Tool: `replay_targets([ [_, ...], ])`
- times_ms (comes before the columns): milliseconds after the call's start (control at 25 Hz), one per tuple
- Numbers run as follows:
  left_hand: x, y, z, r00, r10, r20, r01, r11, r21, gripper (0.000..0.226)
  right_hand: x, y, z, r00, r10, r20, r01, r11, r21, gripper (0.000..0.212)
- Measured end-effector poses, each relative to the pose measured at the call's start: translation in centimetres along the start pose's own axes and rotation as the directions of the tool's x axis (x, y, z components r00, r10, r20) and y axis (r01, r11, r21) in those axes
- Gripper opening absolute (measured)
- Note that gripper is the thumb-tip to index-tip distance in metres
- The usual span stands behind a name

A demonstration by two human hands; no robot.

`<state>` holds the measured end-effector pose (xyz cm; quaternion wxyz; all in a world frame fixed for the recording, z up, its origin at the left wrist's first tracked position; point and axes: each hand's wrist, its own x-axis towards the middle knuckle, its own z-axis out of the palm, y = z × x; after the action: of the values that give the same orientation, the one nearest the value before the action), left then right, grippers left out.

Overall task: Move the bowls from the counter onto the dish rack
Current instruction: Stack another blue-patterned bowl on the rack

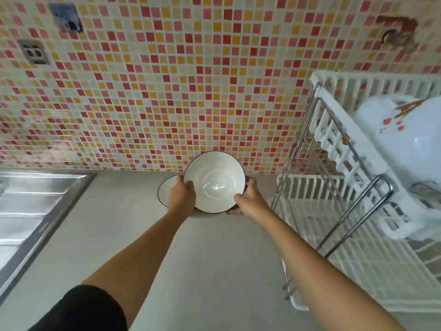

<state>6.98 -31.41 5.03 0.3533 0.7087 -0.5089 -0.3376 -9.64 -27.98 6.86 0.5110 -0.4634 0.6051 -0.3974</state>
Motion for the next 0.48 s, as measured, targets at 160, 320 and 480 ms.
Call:
replay_targets([
  [160,-3.8,3.7,-6.1,0.966,0.239,-0.098,-0.25,0.961,-0.115,0.041,-4.9,-6.7,0.1,0.975,-0.205,0.086,0.21,0.976,-0.061,0.052],
  [320,-8.6,7.2,-10.1,0.878,0.372,-0.303,-0.447,0.862,-0.238,0.04,-9.2,-11.6,0.0,0.93,-0.364,0.06,0.369,0.916,-0.158,0.049],
  [480,-12.7,11.0,-11.6,0.767,0.532,-0.359,-0.624,0.749,-0.222,0.04,-12.4,-13.9,-2.1,0.847,-0.531,-0.008,0.516,0.826,-0.229,0.054],
])
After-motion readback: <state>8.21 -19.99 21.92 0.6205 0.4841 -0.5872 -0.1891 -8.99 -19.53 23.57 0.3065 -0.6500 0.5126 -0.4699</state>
